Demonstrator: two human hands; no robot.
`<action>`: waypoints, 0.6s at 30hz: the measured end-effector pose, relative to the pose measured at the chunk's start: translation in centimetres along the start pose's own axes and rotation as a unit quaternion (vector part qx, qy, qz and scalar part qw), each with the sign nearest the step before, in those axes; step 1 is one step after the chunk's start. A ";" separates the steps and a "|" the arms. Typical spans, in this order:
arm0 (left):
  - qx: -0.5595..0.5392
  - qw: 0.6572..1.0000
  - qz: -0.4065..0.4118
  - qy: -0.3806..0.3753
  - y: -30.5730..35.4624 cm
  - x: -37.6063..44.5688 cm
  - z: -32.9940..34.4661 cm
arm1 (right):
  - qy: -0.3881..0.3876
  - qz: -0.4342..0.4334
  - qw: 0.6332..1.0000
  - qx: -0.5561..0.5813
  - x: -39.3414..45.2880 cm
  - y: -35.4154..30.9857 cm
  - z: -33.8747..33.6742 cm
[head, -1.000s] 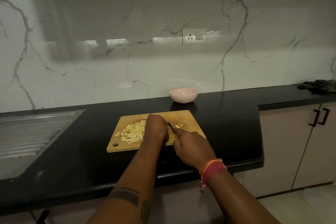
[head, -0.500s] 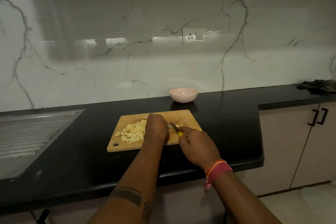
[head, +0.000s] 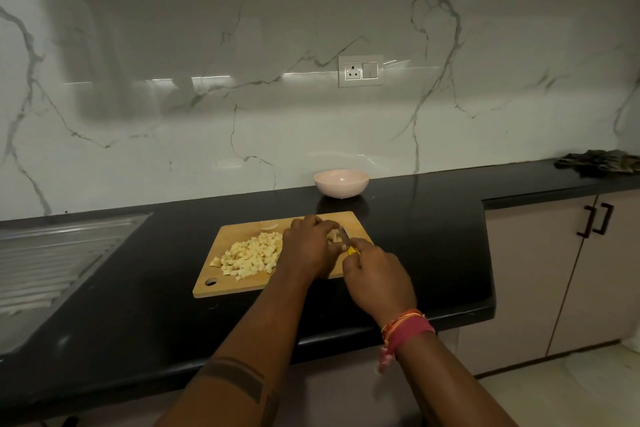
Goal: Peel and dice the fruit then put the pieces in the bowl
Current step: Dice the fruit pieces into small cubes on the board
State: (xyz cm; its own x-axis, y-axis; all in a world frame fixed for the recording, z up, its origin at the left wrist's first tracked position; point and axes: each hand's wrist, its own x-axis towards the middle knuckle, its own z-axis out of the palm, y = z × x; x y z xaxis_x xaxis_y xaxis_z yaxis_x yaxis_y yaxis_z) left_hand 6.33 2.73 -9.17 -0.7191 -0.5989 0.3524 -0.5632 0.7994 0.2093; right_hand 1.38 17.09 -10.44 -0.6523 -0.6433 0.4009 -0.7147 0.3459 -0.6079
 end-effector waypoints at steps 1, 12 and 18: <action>0.011 1.000 0.013 -0.013 0.0 0.2 0.1 | 0.000 0.000 1.000 -0.001 0.0 0.0 0.0; 0.002 0.998 -0.047 0.046 -0.9 0.4 0.3 | 0.020 0.019 1.000 0.012 0.0 0.2 0.1; 0.026 0.998 -0.036 0.035 -0.5 0.4 0.0 | 0.010 0.021 1.000 0.010 -0.1 0.1 0.0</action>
State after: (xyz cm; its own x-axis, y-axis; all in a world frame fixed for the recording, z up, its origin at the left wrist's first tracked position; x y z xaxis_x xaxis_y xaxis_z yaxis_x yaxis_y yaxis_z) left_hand 6.29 2.08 -9.12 -0.6472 -0.6477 0.4021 -0.6332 0.7504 0.1896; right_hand 1.38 17.20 -10.51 -0.6866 -0.6147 0.3882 -0.6818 0.3591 -0.6374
